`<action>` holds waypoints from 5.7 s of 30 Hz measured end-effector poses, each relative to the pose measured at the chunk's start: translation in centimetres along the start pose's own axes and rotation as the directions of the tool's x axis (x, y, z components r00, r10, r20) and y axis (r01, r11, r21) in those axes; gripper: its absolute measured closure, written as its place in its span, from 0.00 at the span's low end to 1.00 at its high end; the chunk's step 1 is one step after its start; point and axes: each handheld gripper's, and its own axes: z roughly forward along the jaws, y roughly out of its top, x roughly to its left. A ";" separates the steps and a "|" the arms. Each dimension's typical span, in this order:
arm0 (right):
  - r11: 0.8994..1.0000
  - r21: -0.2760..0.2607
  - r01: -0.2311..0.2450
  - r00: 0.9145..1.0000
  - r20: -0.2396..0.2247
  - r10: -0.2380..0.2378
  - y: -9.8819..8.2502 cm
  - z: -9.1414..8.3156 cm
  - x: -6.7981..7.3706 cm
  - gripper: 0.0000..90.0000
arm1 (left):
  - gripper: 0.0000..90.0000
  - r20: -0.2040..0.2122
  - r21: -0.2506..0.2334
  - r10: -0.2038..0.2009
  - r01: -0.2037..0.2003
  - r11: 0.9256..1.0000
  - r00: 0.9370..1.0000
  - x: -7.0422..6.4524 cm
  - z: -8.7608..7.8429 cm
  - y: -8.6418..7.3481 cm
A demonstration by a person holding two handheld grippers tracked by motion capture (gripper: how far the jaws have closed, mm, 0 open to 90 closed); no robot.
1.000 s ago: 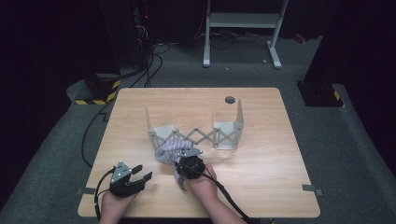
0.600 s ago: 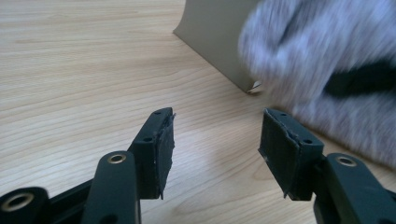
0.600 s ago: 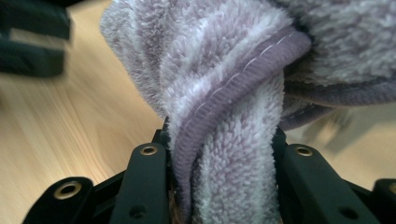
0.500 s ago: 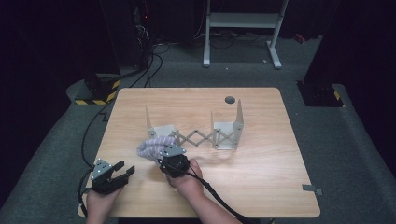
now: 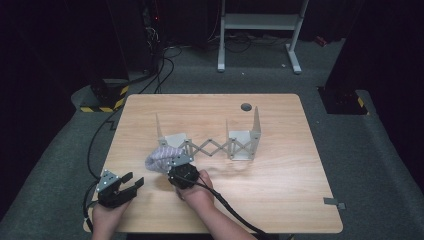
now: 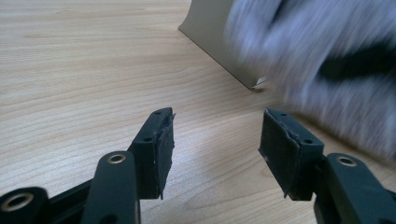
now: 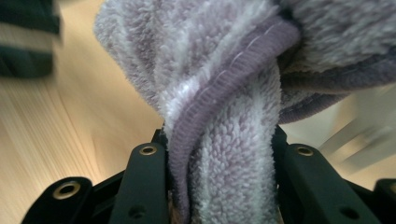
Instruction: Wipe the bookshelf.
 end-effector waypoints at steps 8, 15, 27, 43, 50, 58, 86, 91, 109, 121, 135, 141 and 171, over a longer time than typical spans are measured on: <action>1.000 0.007 -0.016 1.000 -0.025 0.016 -1.0 0.6 -0.1 0.71 | 0.49 0.006 0.000 -0.001 0.001 1.000 1.000 -0.1 0.1 0.0; 0.987 -0.159 -0.003 1.000 -0.015 0.000 2.6 -3.9 -0.2 0.71 | 0.49 0.008 0.005 -0.003 0.003 1.000 1.000 -0.1 0.2 -0.1; 0.998 -0.060 -0.019 1.000 -0.009 0.019 0.8 -1.5 -0.9 0.71 | 0.50 0.011 0.004 -0.004 0.004 1.000 1.000 -0.1 0.3 -0.1; 0.996 -0.094 0.000 0.999 -0.046 -0.005 -0.8 -2.5 -0.4 0.71 | 0.50 0.015 0.009 0.021 -0.021 1.000 1.000 -0.7 0.7 -0.1; 0.985 -0.173 0.001 0.999 -0.047 -0.009 -1.5 -5.5 -1.1 0.71 | 0.50 0.026 0.010 0.028 -0.028 1.000 0.999 -1.3 0.9 -0.2; 0.974 -0.224 -0.042 0.998 -0.053 0.031 -3.8 -9.5 -3.6 0.70 | 0.50 0.031 0.011 0.049 -0.049 0.999 0.998 -2.3 1.3 -0.2; 0.947 -0.223 -0.231 0.936 0.216 0.279 -12.2 -18.7 -14.9 0.68 | 0.50 0.081 0.051 0.081 -0.086 0.995 0.993 -3.4 2.2 -0.1; 0.937 -0.209 -0.281 0.900 0.280 0.333 -14.5 -20.0 -17.2 0.68 | 0.50 0.085 0.046 0.088 -0.092 0.995 0.993 -3.6 2.2 0.0; 0.941 -0.071 -0.330 0.876 0.348 0.334 -16.8 -18.0 -19.2 0.61 | 0.50 0.088 0.049 0.095 -0.100 0.994 0.992 -3.8 2.3 0.0; 0.933 -0.132 -0.336 0.857 0.368 0.361 -15.5 -19.5 -19.1 0.34 | 0.50 0.089 0.049 0.096 -0.100 0.994 0.991 -3.8 2.3 0.0; 0.926 -0.276 -0.258 0.879 0.331 0.343 -12.9 -22.5 -17.0 0.39 | 0.50 0.088 0.050 0.099 -0.104 0.993 0.991 -4.0 2.4 0.0; 0.938 -0.267 -0.221 0.908 0.294 0.298 -11.9 -21.3 -15.5 0.44 | 0.50 0.086 0.043 0.092 -0.096 0.994 0.992 -4.4 2.2 0.0; 0.962 -0.150 -0.230 0.840 0.468 0.274 -0.8 -10.2 -21.0 0.79 | 0.54 0.126 0.020 0.062 -0.065 0.998 0.990 -4.0 1.9 0.4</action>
